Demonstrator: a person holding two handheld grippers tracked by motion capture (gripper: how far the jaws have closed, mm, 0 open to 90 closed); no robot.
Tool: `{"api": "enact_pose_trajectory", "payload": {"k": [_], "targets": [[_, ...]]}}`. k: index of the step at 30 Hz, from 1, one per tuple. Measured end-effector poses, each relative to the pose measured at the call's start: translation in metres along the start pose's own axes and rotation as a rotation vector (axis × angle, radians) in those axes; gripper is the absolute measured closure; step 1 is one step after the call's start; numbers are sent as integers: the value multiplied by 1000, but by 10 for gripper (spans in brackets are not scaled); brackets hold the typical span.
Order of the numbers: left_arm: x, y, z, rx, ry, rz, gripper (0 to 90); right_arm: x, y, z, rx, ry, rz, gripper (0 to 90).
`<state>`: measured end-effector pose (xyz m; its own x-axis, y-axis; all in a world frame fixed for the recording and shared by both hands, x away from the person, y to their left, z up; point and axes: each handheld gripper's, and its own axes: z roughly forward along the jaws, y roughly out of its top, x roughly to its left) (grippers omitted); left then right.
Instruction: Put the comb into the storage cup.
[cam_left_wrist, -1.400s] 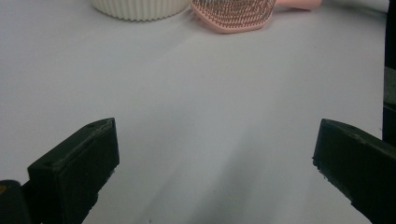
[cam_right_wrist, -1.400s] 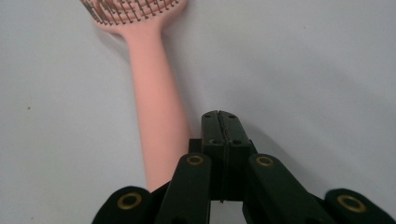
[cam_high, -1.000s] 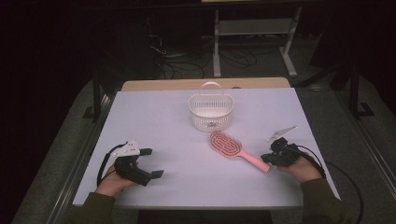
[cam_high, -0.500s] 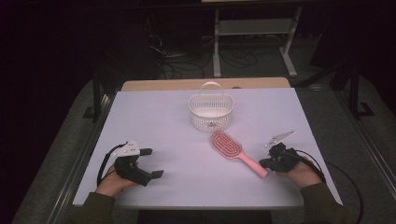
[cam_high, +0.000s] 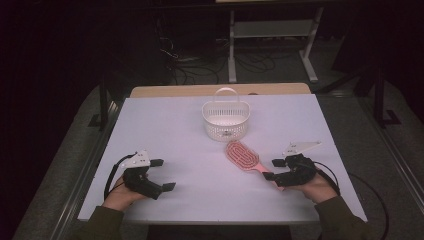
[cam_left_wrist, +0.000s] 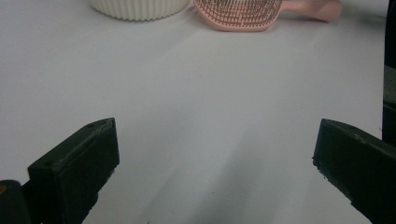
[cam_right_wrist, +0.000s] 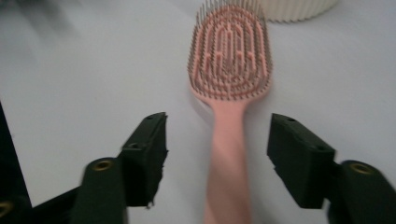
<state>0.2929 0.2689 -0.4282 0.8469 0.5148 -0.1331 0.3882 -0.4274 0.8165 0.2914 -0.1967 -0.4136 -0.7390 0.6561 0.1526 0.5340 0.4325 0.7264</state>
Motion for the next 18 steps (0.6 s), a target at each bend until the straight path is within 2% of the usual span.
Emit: {"api": "enact_pose_trajectory", "payload": {"k": [1, 4, 6, 8, 12, 18], "targets": [[0, 0, 0, 0, 0, 1, 4, 2, 0, 3, -13, 2, 3, 266], [0, 0, 0, 0, 0, -1, 4, 7, 0, 7, -38, -33, 18, 154], [0, 0, 0, 0, 0, -1, 5, 10, -1, 9, -51, -41, 14, 110], [0, 0, 0, -1, 0, 0, 4, 11, -3, 11, -57, -57, -1, 11], [0, 0, 0, 1, 1, 2, 4, 12, -4, 15, -41, -40, -16, 0], [0, 0, 0, 2, -2, 1, 4, 10, -5, 16, -38, -54, -16, 0]]}}
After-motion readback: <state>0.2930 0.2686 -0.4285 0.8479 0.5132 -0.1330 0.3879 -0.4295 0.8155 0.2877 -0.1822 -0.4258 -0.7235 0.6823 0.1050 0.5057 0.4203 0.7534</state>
